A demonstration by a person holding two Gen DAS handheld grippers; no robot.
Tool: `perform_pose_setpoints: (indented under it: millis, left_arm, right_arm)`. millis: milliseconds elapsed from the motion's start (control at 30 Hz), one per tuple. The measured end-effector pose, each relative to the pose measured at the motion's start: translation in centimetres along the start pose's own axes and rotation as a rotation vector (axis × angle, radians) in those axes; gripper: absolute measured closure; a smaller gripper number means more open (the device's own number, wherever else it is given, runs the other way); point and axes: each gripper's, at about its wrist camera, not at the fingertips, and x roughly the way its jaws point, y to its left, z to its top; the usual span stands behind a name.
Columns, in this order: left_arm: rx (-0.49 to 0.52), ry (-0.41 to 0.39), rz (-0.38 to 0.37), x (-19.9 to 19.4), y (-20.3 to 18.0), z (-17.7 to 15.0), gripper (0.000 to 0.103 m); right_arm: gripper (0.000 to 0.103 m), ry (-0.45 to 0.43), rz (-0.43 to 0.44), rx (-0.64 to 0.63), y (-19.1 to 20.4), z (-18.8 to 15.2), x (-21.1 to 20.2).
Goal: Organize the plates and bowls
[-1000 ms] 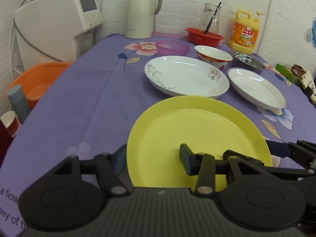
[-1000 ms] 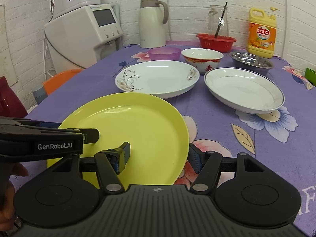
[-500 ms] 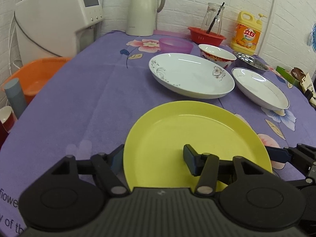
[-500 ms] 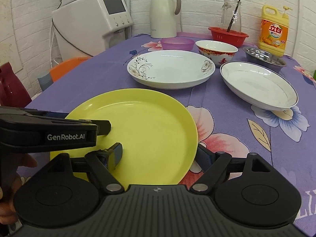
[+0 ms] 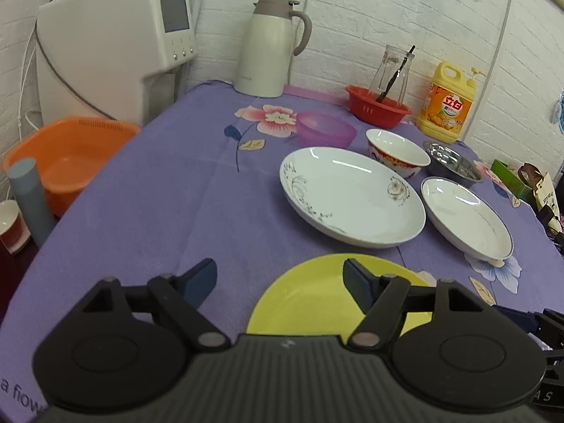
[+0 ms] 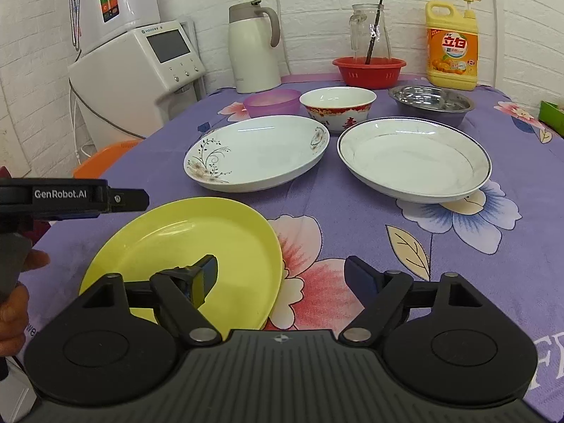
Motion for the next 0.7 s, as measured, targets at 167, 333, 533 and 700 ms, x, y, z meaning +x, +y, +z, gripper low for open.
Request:
perform_pose_setpoints:
  millis: [167,333,533,700]
  left_arm:
    - [0.018,-0.113,0.021,-0.6,1.5,6.6,0.03]
    - [-0.041,-0.196,0.016,-1.2,2.9,10.9,0.029]
    - [-0.027,-0.039,-0.005,3.8,3.1,7.2,0.029]
    - [-0.095,0.047,-0.014,7.7,4.9,6.7,0.029]
  right_arm:
    - [0.0,-0.043,0.03,-0.032,-0.7,3.3,0.6]
    - [0.0,-0.093,0.036,-0.051,-1.7,7.4,3.5]
    - [0.0,-0.019,0.102,-0.015,-2.9,10.1,9.2]
    - [0.0,0.026,0.103,-0.075,-2.5,12.1,13.0]
